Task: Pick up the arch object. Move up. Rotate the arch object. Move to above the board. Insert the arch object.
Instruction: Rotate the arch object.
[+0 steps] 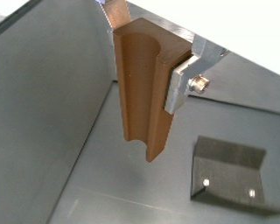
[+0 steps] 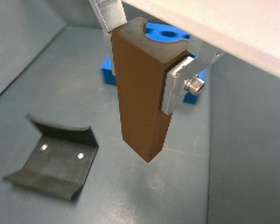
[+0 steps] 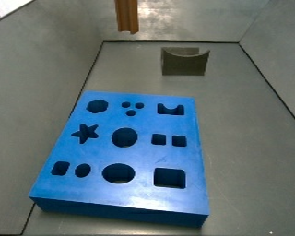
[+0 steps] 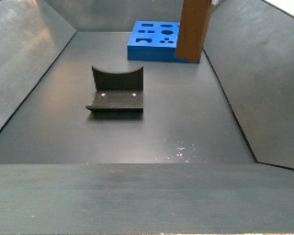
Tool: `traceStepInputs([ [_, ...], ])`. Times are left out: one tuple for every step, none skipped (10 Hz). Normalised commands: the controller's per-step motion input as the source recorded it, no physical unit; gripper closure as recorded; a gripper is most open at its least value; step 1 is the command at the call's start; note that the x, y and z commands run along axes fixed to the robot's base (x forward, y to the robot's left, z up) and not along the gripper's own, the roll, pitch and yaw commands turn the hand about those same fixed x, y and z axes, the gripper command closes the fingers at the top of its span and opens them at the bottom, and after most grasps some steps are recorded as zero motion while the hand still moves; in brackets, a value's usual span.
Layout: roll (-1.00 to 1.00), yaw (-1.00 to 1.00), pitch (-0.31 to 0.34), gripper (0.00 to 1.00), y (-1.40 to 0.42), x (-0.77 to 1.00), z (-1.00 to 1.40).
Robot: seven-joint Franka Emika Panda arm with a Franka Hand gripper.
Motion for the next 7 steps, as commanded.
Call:
traceStepInputs([
  [0.03,-0.65,0.190,1.00,0.02,0.06,0.02],
  [0.02,-0.33,0.158,1.00,0.01,0.06,0.01],
  [0.00,-1.00,0.019,1.00,-0.06,0.10,0.00],
  [0.00,-1.00,0.017,1.00,-0.05,0.08,0.01],
  [0.00,-1.00,0.018,1.00,-0.03,0.07,0.00],
  [0.00,-1.00,0.020,1.00,-0.01,0.06,0.00],
  [0.00,-1.00,0.021,1.00,0.00,0.06,-0.01],
])
